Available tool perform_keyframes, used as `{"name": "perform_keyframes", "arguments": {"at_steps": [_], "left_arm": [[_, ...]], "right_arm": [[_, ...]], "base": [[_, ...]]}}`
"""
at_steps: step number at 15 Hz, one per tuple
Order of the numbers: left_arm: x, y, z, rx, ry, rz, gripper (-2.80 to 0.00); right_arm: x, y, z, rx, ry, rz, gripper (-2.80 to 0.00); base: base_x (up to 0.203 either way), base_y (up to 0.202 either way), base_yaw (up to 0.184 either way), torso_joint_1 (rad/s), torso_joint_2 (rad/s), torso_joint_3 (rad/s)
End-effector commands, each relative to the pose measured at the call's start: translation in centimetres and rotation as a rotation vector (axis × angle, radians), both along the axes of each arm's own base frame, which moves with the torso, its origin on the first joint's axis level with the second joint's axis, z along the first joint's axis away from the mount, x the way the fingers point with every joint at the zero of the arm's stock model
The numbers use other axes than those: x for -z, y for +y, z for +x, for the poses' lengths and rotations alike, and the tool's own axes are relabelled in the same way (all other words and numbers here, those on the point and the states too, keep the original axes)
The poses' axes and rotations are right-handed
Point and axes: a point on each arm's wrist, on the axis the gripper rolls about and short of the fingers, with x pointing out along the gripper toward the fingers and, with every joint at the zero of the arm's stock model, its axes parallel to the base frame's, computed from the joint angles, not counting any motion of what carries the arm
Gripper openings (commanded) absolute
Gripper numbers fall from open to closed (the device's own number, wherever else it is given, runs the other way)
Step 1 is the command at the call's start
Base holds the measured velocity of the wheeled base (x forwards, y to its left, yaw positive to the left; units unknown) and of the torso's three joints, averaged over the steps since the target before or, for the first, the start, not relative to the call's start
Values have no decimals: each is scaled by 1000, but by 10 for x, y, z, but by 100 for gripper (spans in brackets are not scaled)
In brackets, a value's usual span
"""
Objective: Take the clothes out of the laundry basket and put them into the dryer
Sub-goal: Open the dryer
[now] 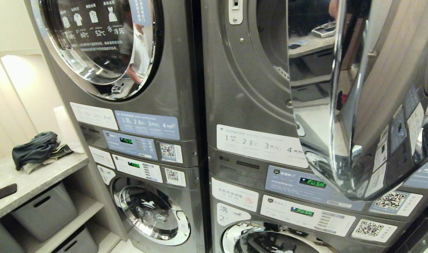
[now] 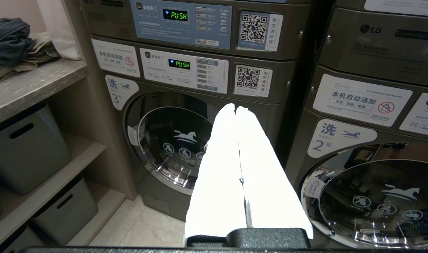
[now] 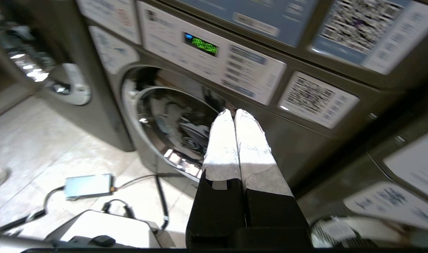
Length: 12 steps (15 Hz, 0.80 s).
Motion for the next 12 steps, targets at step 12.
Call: {"name": "perform_keyframes", "arguments": {"at_steps": [12], "left_arm": [[0, 0, 0, 0, 0, -2, -280]], "right_arm": [[4, 0, -26, 64, -323, -7, -280]], "base": [[0, 0, 0, 0, 0, 0]]}}
